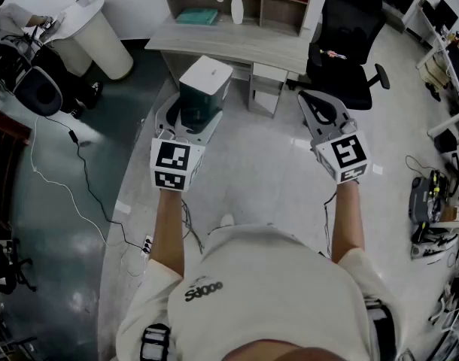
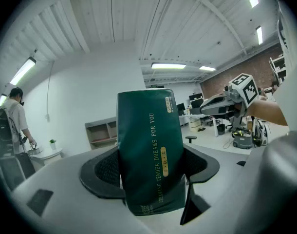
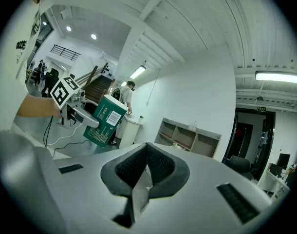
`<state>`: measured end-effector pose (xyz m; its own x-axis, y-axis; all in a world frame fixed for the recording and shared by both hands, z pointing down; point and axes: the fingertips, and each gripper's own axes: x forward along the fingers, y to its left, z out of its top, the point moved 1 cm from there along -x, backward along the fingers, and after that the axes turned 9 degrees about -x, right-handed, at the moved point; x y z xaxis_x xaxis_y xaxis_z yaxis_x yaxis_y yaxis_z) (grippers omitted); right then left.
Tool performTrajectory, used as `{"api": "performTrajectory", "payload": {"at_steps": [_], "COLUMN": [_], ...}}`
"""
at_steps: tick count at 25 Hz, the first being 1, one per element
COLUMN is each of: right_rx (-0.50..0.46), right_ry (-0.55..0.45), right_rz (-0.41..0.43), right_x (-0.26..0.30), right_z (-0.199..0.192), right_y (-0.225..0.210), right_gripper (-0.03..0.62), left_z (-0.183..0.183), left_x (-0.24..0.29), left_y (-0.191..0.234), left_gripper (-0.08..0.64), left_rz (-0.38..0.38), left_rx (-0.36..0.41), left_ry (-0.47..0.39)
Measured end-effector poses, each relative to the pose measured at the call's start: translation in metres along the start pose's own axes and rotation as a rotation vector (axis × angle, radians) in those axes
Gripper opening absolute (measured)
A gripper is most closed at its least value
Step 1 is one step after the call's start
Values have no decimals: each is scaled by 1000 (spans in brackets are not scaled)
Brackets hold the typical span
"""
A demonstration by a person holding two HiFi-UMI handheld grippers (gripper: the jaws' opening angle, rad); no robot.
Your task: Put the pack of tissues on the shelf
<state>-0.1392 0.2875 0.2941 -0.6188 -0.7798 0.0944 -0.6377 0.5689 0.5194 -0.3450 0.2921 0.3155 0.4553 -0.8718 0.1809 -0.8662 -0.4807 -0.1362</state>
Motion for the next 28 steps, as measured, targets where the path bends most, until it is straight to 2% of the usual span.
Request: {"api": "performTrajectory", "payload": {"at_steps": [8, 16, 20, 25, 28], "right_rx": [5, 66, 44, 70, 46], "right_ry": [9, -81, -75, -43, -1], "right_rz": [7, 25, 58, 35, 12], "right_x": [-25, -73, -97, -96, -82], "right_z": [-20, -46, -73, -107, -131], "right_y": [-23, -60, -76, -109, -130], "right_gripper": [6, 6, 6, 6, 6], "left_z": [4, 19, 23, 27, 31], "left_x": [20, 46, 65, 107, 137], "left_y": [-35, -89, -119, -135, -139], "left_gripper": [364, 364, 364, 364, 365], "left_rz": [1, 27, 30, 24, 14], "left_rx": [9, 30, 58, 82, 97], "left_ry": [4, -6, 25, 44, 42]}}
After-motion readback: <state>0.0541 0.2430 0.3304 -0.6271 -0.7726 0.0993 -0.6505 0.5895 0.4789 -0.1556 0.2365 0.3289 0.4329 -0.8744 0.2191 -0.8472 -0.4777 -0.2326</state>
